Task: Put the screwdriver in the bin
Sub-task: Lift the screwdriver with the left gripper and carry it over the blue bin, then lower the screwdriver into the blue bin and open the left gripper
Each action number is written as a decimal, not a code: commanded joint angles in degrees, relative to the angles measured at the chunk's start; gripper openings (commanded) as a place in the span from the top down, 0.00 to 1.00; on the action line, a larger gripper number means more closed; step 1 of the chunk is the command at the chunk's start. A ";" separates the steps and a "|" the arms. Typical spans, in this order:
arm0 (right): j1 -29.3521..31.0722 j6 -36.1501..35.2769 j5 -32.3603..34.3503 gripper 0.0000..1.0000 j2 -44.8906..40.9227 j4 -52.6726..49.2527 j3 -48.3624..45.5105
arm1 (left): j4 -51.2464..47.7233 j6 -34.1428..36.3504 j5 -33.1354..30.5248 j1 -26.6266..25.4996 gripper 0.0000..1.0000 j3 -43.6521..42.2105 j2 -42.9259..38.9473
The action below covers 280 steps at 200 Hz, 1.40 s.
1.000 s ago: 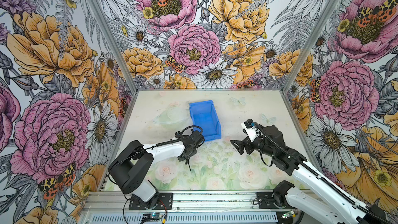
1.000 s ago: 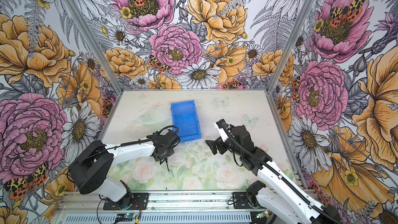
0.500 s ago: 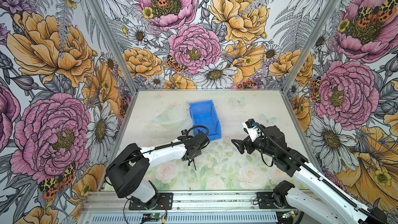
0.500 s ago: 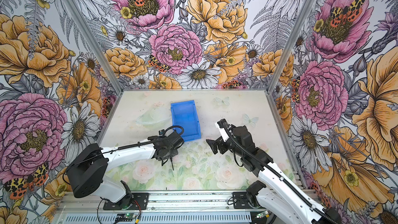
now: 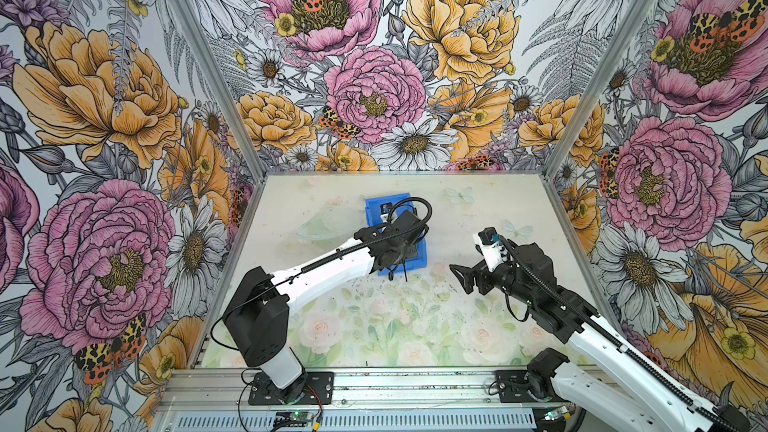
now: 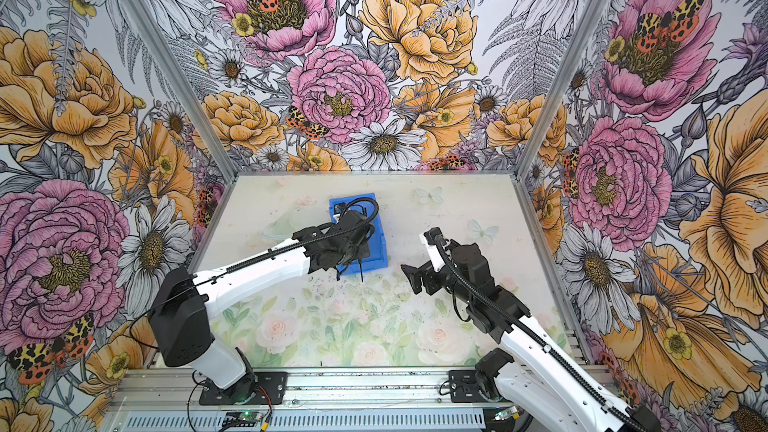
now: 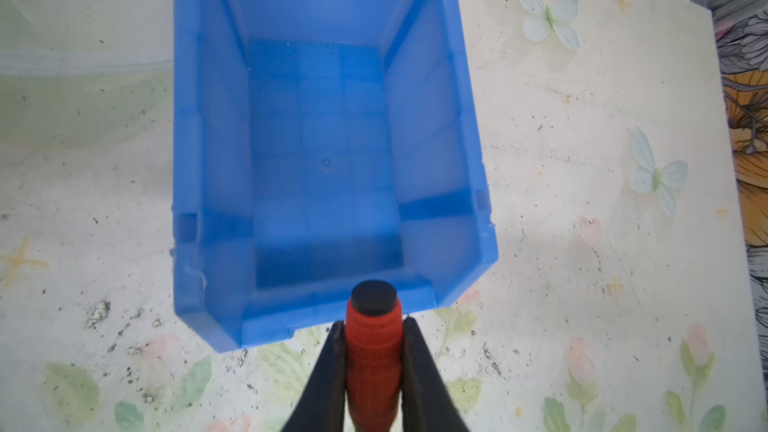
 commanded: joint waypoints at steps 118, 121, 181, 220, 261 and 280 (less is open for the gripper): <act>-0.96 0.07 5.28 0.00 -1.85 -0.58 1.87 | 0.25 8.64 0.17 10.33 0.86 18.22 21.31; -1.01 0.02 5.27 0.00 -1.83 -0.54 1.90 | 0.24 8.54 0.26 10.26 0.86 18.51 21.76; -1.93 0.06 4.98 0.01 -1.88 -1.02 1.87 | -1.86 7.02 1.30 10.29 0.84 24.43 28.60; -2.27 -0.17 6.34 0.01 -3.95 -1.21 1.43 | -2.53 5.78 2.82 10.72 0.82 26.04 31.18; -2.72 -0.83 7.45 0.01 -5.45 -1.33 1.12 | -2.51 3.34 3.44 11.05 0.79 25.55 32.87; -2.90 -0.75 7.55 0.01 -5.77 -1.32 1.12 | -2.49 2.75 3.58 11.04 0.76 25.14 33.32</act>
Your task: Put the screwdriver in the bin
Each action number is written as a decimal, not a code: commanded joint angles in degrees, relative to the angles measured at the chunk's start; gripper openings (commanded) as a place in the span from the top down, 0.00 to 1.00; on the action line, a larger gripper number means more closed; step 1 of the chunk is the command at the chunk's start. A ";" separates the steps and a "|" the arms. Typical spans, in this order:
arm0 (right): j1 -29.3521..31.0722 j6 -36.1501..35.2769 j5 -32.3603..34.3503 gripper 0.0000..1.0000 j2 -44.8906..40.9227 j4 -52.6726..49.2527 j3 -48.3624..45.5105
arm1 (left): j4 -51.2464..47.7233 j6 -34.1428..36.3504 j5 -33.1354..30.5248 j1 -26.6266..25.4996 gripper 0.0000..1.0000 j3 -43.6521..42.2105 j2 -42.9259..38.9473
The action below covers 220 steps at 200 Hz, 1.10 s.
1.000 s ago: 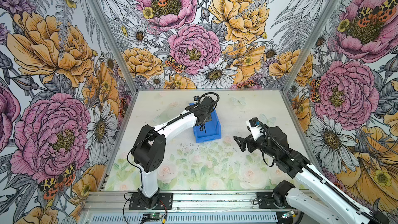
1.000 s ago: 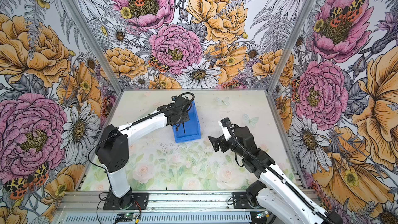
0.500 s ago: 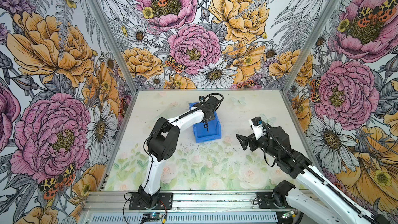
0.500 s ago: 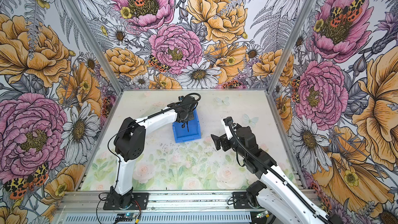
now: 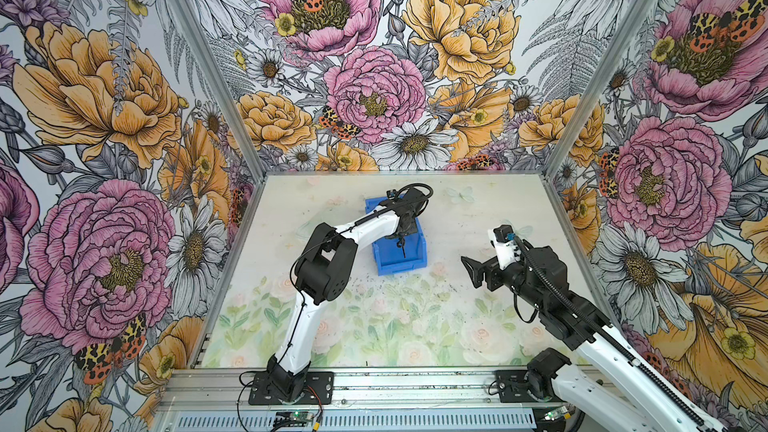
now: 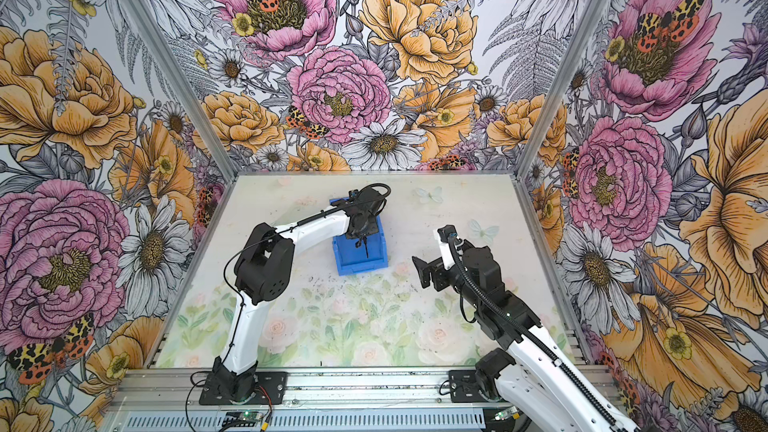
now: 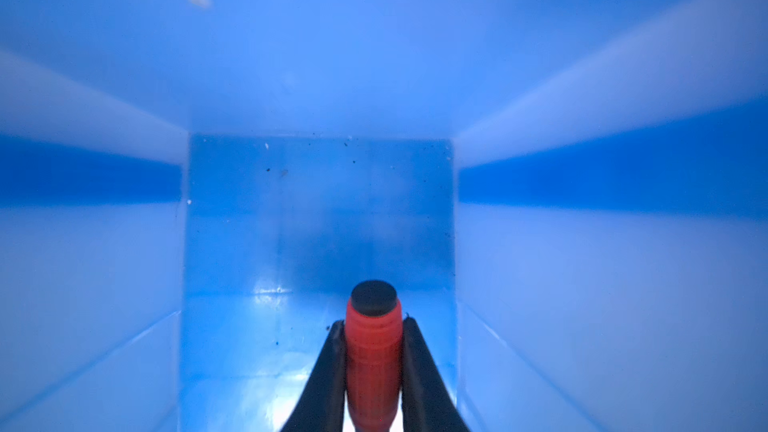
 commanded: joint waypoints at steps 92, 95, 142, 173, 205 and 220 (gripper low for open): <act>-1.65 -1.19 1.43 0.01 -1.70 0.04 0.81 | -0.23 -1.32 -1.73 -0.49 0.53 -0.62 -2.92; -1.73 -1.15 1.35 0.01 -1.65 0.03 0.96 | -0.17 -1.25 -1.94 -0.57 0.52 -0.64 -3.25; -2.20 0.76 2.24 0.01 -3.42 0.21 1.00 | -0.27 -2.34 -4.65 -3.85 0.37 -3.58 -12.30; -2.34 0.42 4.63 0.00 -5.64 0.57 0.08 | -0.99 -4.21 -7.11 -6.77 0.25 -7.86 -19.53; -2.63 1.67 10.17 0.00 -7.21 1.95 -1.15 | -2.43 -2.63 -12.72 -9.31 0.14 -13.72 -28.17; -2.72 3.44 13.76 0.00 -7.17 1.93 -1.47 | -2.40 -1.75 -15.39 -10.13 0.08 -17.92 -32.32</act>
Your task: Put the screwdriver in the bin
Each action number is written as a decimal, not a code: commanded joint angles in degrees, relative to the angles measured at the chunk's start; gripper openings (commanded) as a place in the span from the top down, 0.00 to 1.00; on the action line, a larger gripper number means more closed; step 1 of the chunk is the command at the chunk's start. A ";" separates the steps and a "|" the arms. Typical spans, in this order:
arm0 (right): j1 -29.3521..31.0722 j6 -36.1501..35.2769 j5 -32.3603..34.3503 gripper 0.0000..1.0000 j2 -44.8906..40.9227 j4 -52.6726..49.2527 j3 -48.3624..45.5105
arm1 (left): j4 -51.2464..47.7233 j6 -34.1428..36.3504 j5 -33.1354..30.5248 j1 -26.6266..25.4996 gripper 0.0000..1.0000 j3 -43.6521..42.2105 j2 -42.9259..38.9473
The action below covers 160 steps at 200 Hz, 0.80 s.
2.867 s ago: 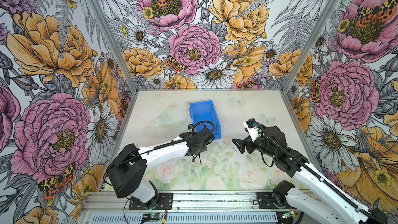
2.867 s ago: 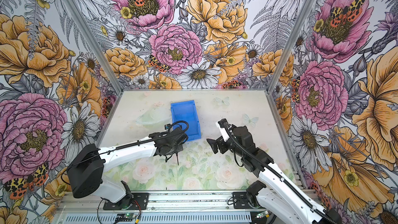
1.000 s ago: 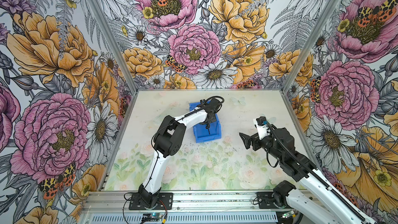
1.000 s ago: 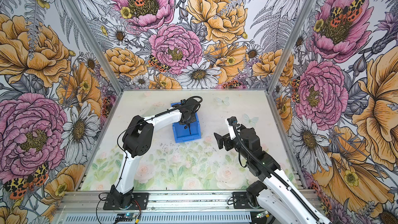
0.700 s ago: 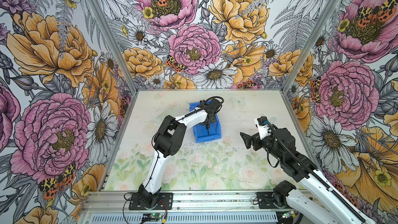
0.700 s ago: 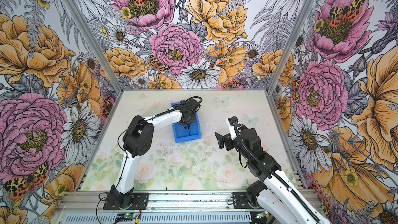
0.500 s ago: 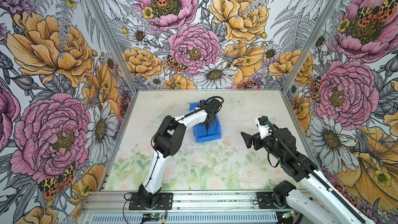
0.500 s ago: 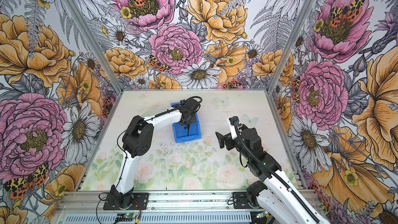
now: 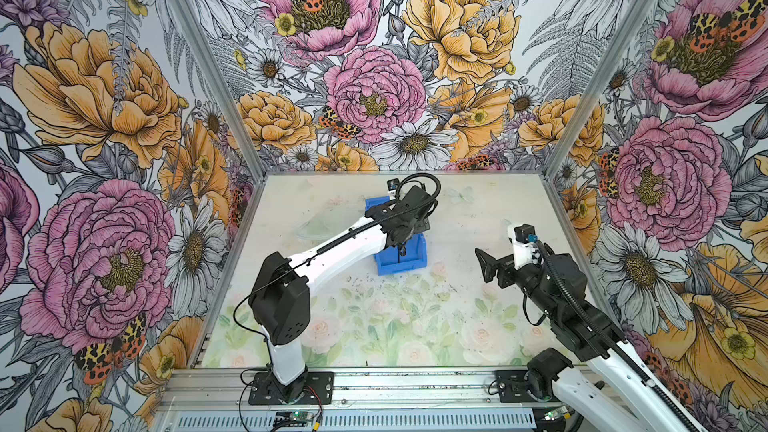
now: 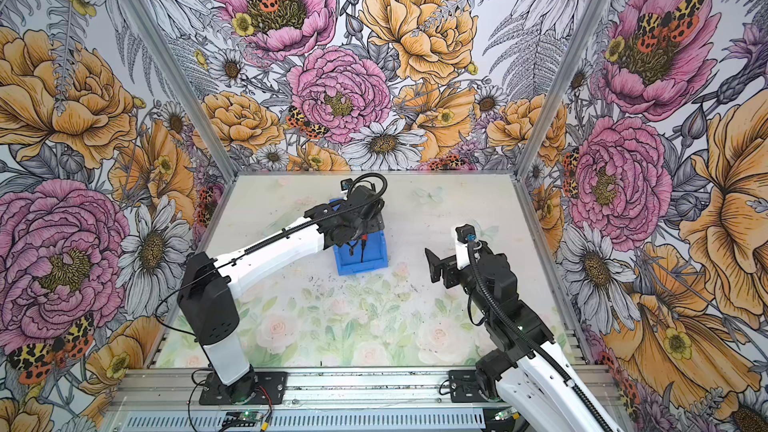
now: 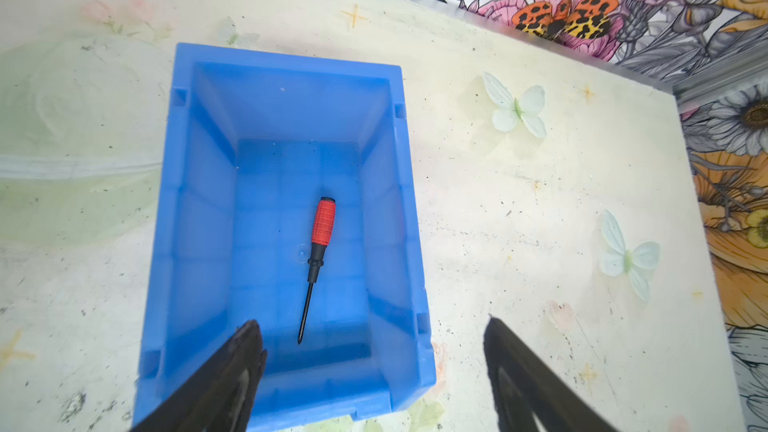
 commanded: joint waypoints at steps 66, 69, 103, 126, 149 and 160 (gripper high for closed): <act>-1.28 2.91 11.83 0.00 3.20 5.45 -3.36 | -1.33 8.06 -13.47 -0.13 0.01 -22.36 -22.79; -1.36 2.90 12.08 0.00 3.89 5.60 -3.36 | -1.12 8.41 -13.66 0.12 0.01 -23.16 -23.81; -3.54 4.39 13.90 0.01 11.21 5.91 -2.29 | 7.74 14.46 -13.94 4.46 0.01 -35.07 -38.13; -6.36 6.52 12.28 0.00 12.90 7.11 -3.55 | 14.61 18.34 -10.74 10.76 0.01 -43.76 -48.93; -8.10 8.09 11.11 0.00 12.84 9.17 -5.33 | 19.65 20.41 -9.27 18.20 0.01 -51.14 -58.61; -8.65 7.63 10.99 0.00 12.41 10.46 -6.59 | 21.16 21.70 -8.06 22.06 0.01 -53.45 -61.59</act>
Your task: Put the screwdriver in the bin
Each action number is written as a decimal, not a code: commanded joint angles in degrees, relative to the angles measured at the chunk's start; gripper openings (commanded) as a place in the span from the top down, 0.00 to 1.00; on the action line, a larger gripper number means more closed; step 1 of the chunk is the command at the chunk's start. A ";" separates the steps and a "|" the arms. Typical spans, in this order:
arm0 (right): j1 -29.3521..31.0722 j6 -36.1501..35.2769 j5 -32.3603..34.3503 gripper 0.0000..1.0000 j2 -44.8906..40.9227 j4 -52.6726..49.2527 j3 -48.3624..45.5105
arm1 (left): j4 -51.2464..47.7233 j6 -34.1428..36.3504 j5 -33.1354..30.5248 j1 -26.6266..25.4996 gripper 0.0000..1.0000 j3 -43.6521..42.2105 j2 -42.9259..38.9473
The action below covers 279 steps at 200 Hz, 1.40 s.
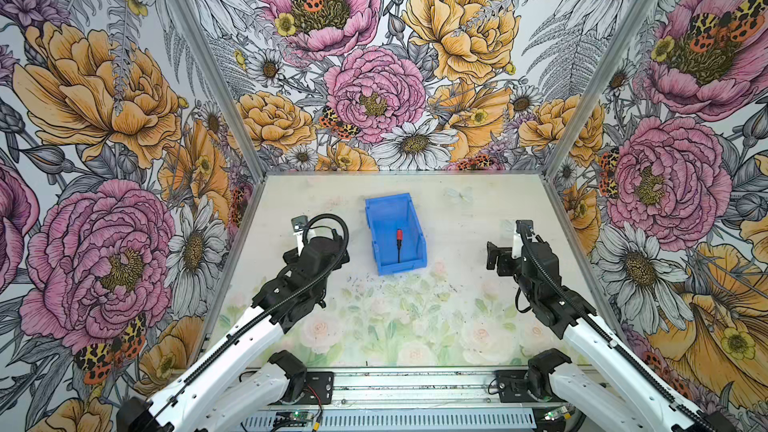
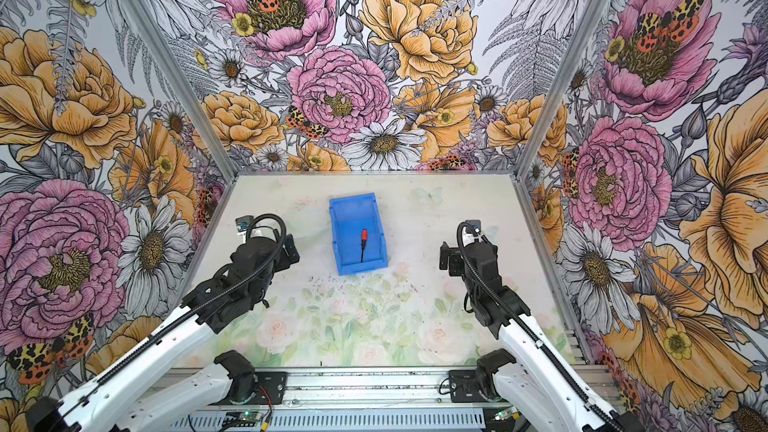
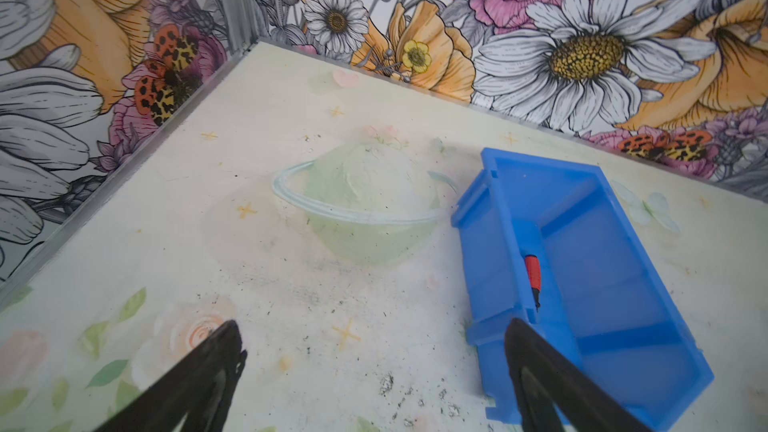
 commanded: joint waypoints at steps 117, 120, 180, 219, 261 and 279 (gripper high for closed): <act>-3.99 -4.46 1.67 0.01 -6.26 6.10 -9.07 | 12.68 19.63 12.38 17.14 0.01 -15.67 -12.47; -4.13 -4.64 1.54 0.01 -6.02 6.08 -9.14 | 12.81 19.87 12.66 17.14 0.01 -15.91 -12.72; -4.90 -4.29 1.77 0.01 -6.75 5.08 -12.05 | 9.61 23.19 11.19 17.26 0.01 -17.25 -15.29; -4.98 -3.93 2.49 0.01 -8.88 6.05 -13.86 | 10.60 24.29 11.27 17.47 0.01 -19.10 -17.50; -5.26 -2.94 5.83 0.01 -12.51 11.57 -18.60 | 16.90 22.95 10.53 18.84 0.01 -21.70 -13.01; -5.93 -2.97 5.86 0.00 -9.76 12.58 -17.98 | 20.48 21.77 10.15 18.89 0.01 -23.28 -9.31</act>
